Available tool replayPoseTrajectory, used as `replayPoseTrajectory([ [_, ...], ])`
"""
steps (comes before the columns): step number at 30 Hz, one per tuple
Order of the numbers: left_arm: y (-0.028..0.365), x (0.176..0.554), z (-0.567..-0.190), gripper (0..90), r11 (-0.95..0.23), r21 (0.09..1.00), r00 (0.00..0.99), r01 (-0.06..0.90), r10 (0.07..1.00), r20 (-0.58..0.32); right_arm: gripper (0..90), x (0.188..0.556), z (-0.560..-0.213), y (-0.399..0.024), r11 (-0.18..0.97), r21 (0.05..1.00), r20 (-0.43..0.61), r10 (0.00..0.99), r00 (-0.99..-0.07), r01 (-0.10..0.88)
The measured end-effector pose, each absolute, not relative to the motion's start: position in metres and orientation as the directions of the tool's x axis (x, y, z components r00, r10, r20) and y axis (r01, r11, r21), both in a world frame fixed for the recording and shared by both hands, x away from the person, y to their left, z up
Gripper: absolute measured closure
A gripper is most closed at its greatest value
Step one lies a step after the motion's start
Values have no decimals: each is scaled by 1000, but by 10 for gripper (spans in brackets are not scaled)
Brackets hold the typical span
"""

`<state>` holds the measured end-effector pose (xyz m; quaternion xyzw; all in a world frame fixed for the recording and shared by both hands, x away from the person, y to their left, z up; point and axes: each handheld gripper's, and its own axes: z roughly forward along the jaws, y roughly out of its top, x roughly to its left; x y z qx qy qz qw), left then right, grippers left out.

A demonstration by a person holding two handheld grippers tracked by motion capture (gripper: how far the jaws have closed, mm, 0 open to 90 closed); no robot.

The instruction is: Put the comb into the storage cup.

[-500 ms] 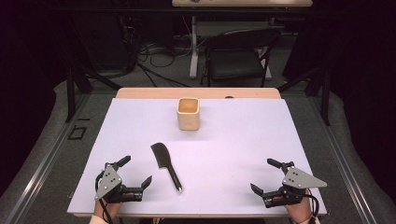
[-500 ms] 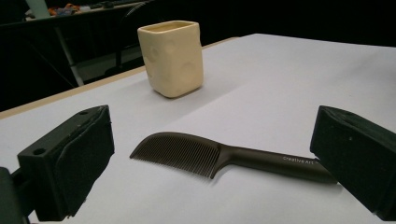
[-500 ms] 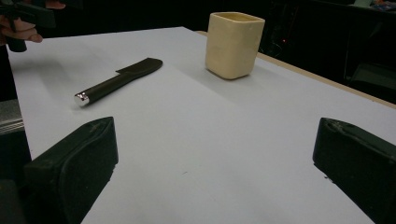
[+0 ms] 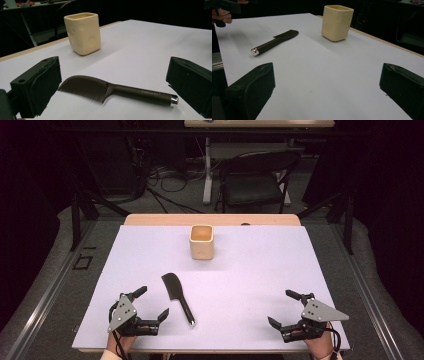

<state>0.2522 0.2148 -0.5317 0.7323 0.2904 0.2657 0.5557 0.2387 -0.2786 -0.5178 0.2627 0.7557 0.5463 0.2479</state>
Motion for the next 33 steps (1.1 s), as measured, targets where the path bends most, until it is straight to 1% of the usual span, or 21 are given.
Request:
replayPoseTrajectory([
  [10,204,257,-530,2,-223,964,700,142,712,61,0,239,-518,-276,275,952,-88,668,-739,135],
  [20,191,261,-529,1,-245,960,714,134,696,78,0,239,-519,-277,278,951,-91,666,-740,134],
  [33,171,271,-530,1,-259,954,731,152,679,68,0,240,-520,-276,279,950,-88,665,-742,137],
])
